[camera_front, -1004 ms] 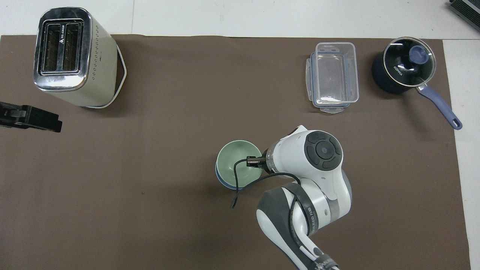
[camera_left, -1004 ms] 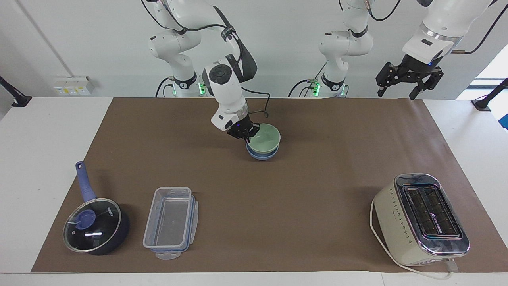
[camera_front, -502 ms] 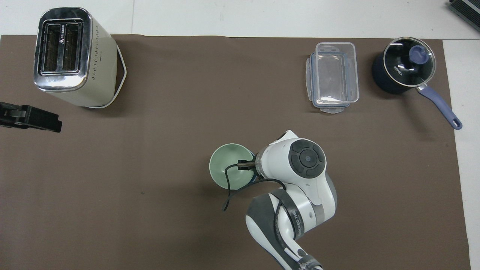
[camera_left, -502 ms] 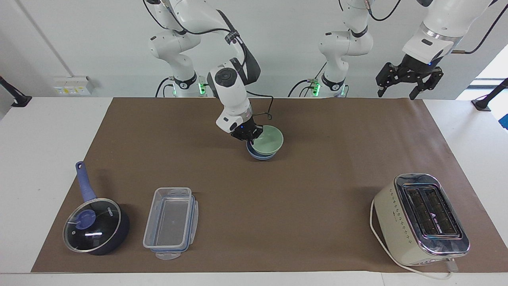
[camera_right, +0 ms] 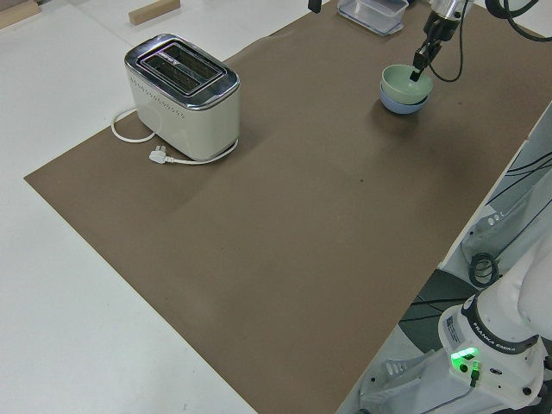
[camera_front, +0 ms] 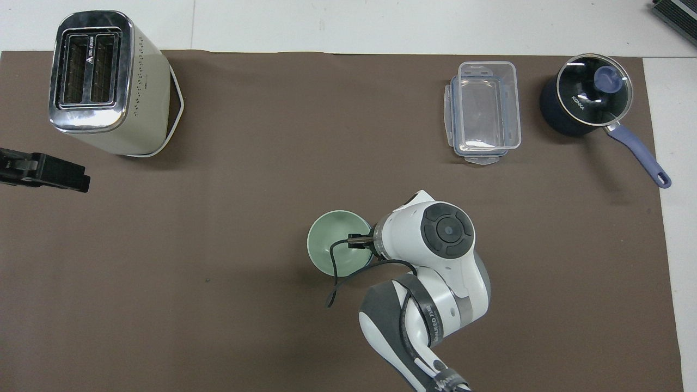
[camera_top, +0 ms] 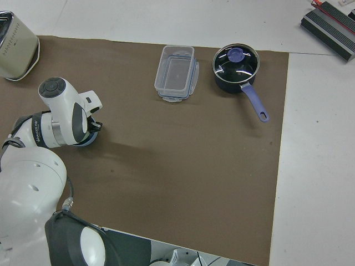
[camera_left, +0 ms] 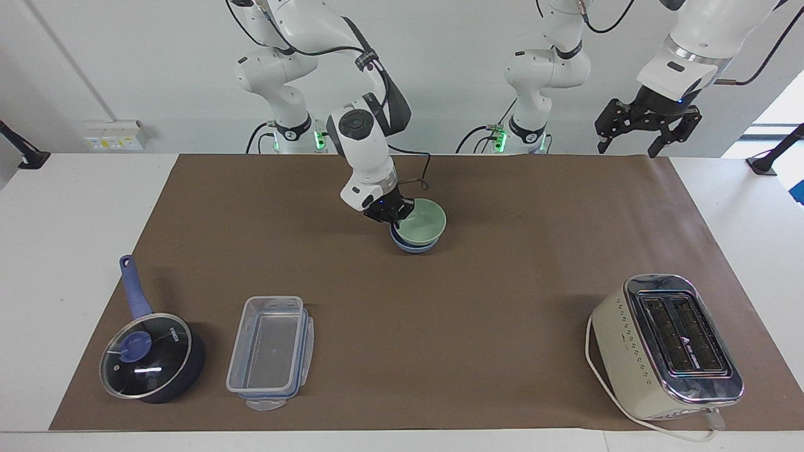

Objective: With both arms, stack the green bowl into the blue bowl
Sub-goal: 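Open the right gripper and withdraw it away from the bowls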

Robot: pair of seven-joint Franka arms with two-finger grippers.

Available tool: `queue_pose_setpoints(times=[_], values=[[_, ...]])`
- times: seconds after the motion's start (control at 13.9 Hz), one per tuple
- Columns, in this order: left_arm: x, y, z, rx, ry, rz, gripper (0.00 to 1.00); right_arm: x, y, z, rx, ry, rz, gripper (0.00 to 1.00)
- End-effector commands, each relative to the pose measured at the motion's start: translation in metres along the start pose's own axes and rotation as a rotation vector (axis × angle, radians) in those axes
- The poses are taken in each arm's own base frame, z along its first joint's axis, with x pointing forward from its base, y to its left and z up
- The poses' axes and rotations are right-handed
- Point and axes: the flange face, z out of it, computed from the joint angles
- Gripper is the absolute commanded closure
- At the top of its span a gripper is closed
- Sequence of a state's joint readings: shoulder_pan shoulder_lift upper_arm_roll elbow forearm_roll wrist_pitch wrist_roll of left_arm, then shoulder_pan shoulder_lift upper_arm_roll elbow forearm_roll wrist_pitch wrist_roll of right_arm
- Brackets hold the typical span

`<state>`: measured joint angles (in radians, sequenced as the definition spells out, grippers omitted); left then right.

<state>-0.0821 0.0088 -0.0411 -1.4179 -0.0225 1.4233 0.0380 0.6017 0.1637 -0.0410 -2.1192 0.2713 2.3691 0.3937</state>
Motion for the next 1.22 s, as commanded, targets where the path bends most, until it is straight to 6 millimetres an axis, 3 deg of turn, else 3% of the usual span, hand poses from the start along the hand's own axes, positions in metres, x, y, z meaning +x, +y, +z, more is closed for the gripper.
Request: queue_pose_setpoints(times=[0.0, 0.36, 0.57, 0.79, 1.15], values=[[-0.007, -0.003, -0.001, 0.014, -0.006, -0.008, 0.00, 0.000, 0.006, -0.002, 0.024, 0.004, -0.011, 0.98], [-0.007, -0.003, -0.001, 0.014, -0.006, -0.008, 0.00, 0.003, 0.005, -0.005, 0.026, 0.010, -0.007, 0.53], [-0.007, -0.003, -0.001, 0.014, -0.006, -0.008, 0.00, 0.019, 0.013, -0.031, 0.049, 0.051, 0.023, 0.00], [-0.007, -0.003, -0.001, 0.012, -0.006, -0.008, 0.00, 0.035, 0.036, -0.059, 0.054, 0.093, 0.057, 0.00], [-0.007, -0.003, -0.001, 0.012, -0.006, -0.008, 0.00, 0.069, 0.099, -0.145, -0.029, 0.114, 0.099, 0.00]])
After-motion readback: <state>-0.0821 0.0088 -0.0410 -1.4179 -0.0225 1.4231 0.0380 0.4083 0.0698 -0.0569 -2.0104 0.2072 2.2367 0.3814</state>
